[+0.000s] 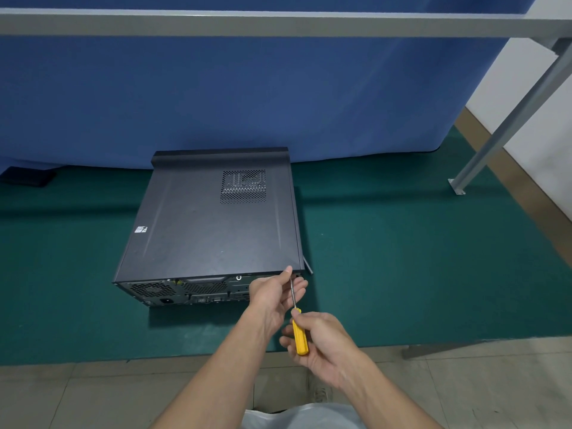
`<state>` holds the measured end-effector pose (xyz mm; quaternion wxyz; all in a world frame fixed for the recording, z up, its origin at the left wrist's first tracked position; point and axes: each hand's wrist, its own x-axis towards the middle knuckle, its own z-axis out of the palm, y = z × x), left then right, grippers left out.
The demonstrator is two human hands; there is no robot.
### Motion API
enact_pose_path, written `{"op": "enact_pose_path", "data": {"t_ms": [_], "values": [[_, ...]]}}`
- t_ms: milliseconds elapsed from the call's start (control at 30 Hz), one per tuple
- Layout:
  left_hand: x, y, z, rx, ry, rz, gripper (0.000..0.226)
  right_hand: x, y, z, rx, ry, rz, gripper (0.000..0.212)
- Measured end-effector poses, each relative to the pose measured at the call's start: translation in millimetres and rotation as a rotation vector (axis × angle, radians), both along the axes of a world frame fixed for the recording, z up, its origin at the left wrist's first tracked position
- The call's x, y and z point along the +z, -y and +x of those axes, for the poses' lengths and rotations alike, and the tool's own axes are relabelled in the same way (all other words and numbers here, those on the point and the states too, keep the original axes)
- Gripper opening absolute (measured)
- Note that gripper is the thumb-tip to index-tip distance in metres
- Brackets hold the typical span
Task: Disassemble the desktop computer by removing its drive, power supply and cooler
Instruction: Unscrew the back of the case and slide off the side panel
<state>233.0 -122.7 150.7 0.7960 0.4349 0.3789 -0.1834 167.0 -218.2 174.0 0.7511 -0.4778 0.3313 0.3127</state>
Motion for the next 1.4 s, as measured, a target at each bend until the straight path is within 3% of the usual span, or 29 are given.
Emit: {"op": "enact_pose_path", "data": {"t_ms": [233,433,533,633,733,933,1100,1267,1400], "values": [[1,2,1,0.025,-0.018,0.011,0.018,-1,1,1,0.011,-0.001,-0.035,0.02],[0,3,-1,0.041,-0.013,0.015,0.016,1,5,1,0.024,0.036,-0.018,0.01],[0,3,-1,0.045,0.005,0.038,0.016,-1,12,1,0.081,0.066,-0.15,0.017],[-2,3,-2,0.016,0.034,0.101,0.012,-4,27,1,0.178,0.098,-0.278,0.012],[-5,6,-5,-0.049,0.084,0.229,0.01,-8,45,5,0.197,0.131,-0.388,0.008],[-3,20,-7,-0.295,0.316,0.672,0.01,-3,61,28,0.046,0.309,-0.596,0.03],[5,32,-6,-0.628,0.598,1.089,0.014,8,63,48,0.031,0.488,-0.736,0.017],[8,42,4,-0.803,0.755,1.24,0.02,3,69,62,0.087,0.468,-0.736,0.012],[6,46,14,-0.803,0.802,1.295,0.019,-3,82,74,0.089,0.403,-0.644,0.012]]}}
